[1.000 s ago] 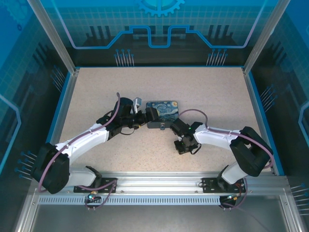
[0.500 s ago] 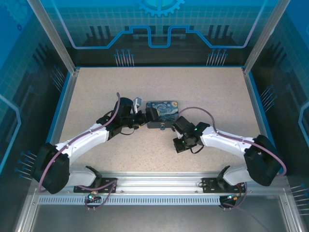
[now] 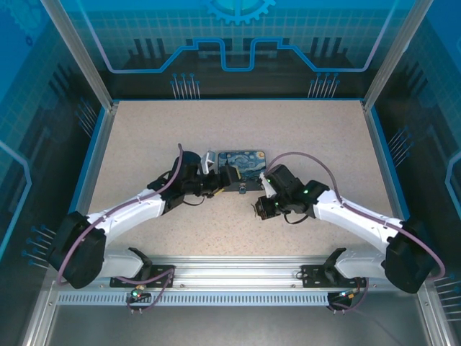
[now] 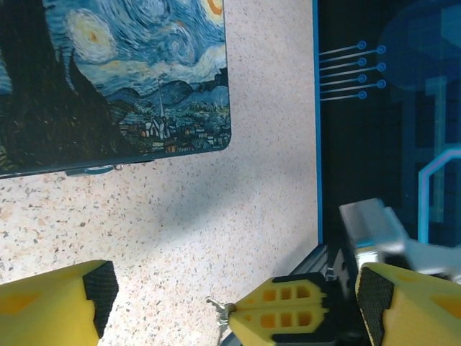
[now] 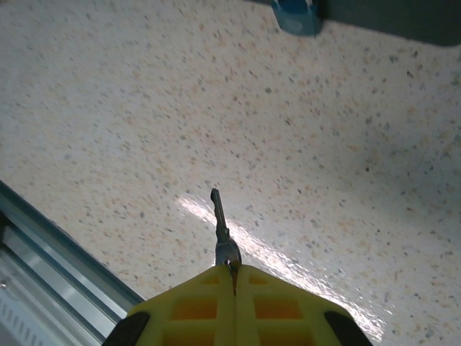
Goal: Unlock the padlock with the key
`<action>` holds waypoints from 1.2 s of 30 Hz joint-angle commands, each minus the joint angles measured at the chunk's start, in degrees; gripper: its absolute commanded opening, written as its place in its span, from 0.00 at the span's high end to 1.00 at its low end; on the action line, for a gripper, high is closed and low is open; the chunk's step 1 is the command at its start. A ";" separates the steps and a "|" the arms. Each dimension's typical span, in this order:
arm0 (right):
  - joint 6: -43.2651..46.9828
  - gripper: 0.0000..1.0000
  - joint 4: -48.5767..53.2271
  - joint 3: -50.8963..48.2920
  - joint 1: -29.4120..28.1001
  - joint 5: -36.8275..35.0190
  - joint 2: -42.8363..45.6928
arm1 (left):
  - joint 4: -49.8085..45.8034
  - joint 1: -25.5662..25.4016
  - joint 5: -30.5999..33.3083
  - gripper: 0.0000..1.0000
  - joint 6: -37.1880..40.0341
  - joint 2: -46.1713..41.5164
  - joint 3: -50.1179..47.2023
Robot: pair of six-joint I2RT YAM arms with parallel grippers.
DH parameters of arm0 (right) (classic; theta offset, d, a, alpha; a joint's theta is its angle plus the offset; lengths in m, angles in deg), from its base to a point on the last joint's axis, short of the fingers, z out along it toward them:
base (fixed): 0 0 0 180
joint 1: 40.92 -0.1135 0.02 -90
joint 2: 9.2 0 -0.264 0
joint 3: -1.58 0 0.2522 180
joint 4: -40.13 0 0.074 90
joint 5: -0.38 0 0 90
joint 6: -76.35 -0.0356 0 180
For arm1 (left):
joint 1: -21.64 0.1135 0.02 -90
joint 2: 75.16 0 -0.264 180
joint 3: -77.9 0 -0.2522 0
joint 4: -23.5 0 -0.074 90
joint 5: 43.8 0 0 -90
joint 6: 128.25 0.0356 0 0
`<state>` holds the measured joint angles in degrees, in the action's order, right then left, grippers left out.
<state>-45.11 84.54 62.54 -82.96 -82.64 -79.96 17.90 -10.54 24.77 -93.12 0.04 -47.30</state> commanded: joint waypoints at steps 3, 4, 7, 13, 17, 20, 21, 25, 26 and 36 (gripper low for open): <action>-3.87 1.00 -3.48 2.89 1.64 4.05 1.83 | 12.63 -0.81 -4.69 0.30 -6.64 3.15 -2.53; -4.40 1.00 -3.98 2.87 1.90 4.49 2.01 | 13.88 -0.97 -5.02 0.34 -7.13 3.60 -2.62; -6.34 1.00 -5.51 4.80 2.87 5.88 2.31 | 17.43 -1.61 -5.75 0.43 -8.54 4.83 -2.55; -9.15 1.00 -8.72 5.83 4.90 8.62 1.92 | 19.65 -2.34 -5.94 0.53 -9.47 6.49 -2.01; -9.89 1.00 -9.82 6.28 5.39 9.59 1.04 | 20.40 -2.73 -5.87 0.55 -9.74 6.93 -1.86; -10.11 1.00 -10.33 6.32 5.58 9.72 0.51 | 20.75 -2.96 -5.82 0.60 -9.86 7.15 -1.66; -10.11 1.00 -10.43 6.27 5.57 9.82 0.38 | 20.75 -2.98 -5.78 0.61 -9.94 7.29 -1.62; -10.11 1.00 -10.70 6.07 5.74 10.10 0.28 | 20.69 -3.07 -5.67 0.66 -9.93 7.50 -1.54; -10.11 1.00 -10.78 5.93 5.83 10.15 0.36 | 20.75 -3.10 -5.64 0.66 -9.97 7.55 -1.50; -10.02 1.00 -10.98 4.92 6.18 10.86 0.24 | 20.58 -3.18 -5.02 0.69 -9.82 8.14 -1.05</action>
<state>-54.81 75.14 67.19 -77.50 -73.15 -79.41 37.09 -13.15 20.20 -102.87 7.65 -49.25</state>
